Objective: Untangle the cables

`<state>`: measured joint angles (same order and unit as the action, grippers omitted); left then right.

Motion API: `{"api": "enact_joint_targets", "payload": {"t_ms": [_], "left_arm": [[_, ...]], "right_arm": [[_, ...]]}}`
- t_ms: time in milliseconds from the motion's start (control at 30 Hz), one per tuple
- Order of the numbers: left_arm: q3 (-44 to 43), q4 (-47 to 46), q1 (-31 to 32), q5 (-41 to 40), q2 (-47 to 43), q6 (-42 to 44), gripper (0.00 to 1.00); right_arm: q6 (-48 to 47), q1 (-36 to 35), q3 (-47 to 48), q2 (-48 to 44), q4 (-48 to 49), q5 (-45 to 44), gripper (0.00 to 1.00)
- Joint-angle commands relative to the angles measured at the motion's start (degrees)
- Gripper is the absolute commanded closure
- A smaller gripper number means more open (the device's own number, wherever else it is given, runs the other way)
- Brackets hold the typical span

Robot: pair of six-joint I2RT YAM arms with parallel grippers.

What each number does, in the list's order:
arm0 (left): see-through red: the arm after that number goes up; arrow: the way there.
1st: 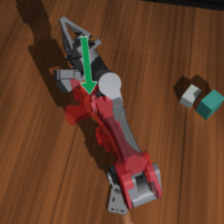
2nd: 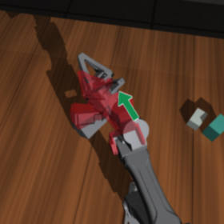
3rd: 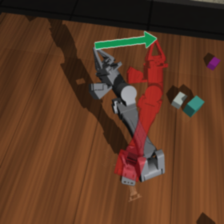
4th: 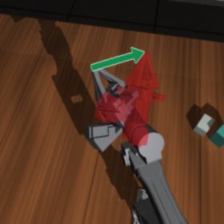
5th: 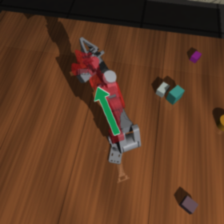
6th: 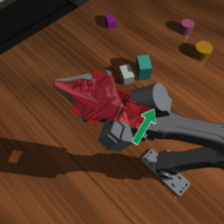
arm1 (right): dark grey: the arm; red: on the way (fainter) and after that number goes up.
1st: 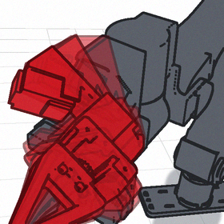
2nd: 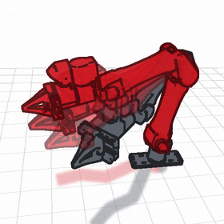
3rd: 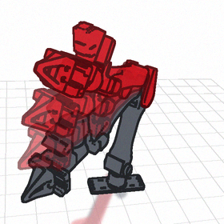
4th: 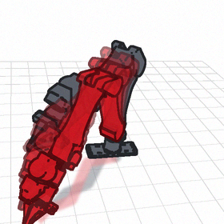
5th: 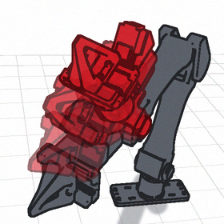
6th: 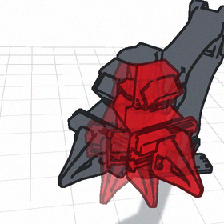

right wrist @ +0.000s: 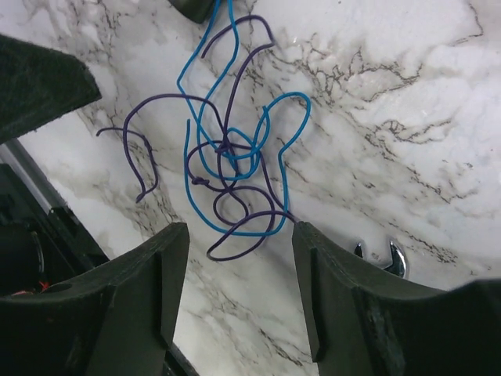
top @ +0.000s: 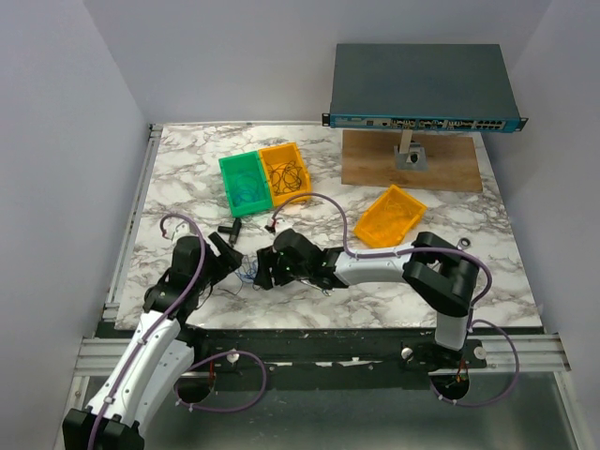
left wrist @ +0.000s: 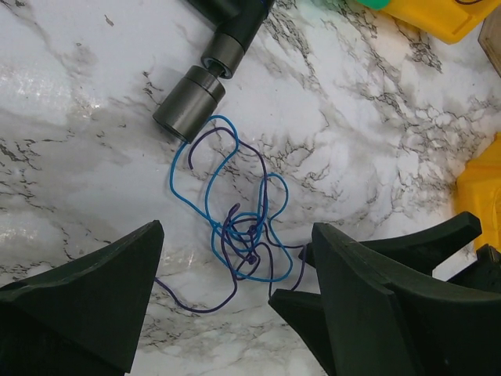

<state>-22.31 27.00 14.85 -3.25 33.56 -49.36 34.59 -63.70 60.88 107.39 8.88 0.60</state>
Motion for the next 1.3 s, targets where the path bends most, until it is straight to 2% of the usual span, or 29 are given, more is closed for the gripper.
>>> {"api": "enact_joint_targets", "payload": {"t_ms": [0, 33, 100, 200, 267, 533, 667, 867, 933, 1067, 1267], "left_arm": [[0.0, -0.6, -0.4, 1.3, -1.5, -0.4, 0.20], [0.2, -0.9, -0.4, 1.8, -1.9, -0.5, 0.21], [0.4, -1.2, -0.4, 2.3, -2.9, -0.6, 0.21], [0.4, -1.5, -0.4, 2.3, -3.7, -0.4, 0.21], [0.6, -1.9, -0.4, 2.6, -3.4, -0.2, 0.21], [1.3, -6.9, -0.4, 8.3, 4.5, 2.5, 0.21], [0.9, -9.9, -0.4, 11.8, 9.8, 4.3, 0.21], [0.4, -17.4, -0.2, 22.3, 18.3, 8.8, 0.26], [-0.6, -17.2, 0.0, 22.1, 21.4, 10.0, 0.29], [0.8, -20.6, 0.1, 23.3, 24.0, 10.4, 0.41], [-0.7, -21.1, 1.7, 23.3, 26.4, 11.9, 0.42]], "right_arm": [[2.6, -0.4, 2.1, 1.8, 1.6, -5.9, 0.43], [2.9, -0.4, 2.1, 1.9, 1.5, -6.7, 0.48], [3.5, -0.4, 1.8, 1.9, 1.4, -7.4, 0.63], [4.8, -0.4, 1.2, 0.8, -0.2, -10.0, 0.91], [4.9, -0.4, 0.1, -1.3, -1.6, -11.5, 0.99], [1.7, -0.3, -8.7, -17.4, -8.8, -21.4, 0.99], [1.0, -0.4, -13.8, -22.1, -10.7, -22.1, 0.99], [2.1, -0.3, -17.1, -22.3, -9.6, -23.3, 0.99], [2.5, -0.3, -17.1, -21.4, -9.6, -24.2, 0.99], [3.6, -0.4, -16.2, -19.9, -10.6, -25.7, 0.99], [3.4, -0.3, -15.2, -18.9, -10.5, -25.3, 0.99]]}}
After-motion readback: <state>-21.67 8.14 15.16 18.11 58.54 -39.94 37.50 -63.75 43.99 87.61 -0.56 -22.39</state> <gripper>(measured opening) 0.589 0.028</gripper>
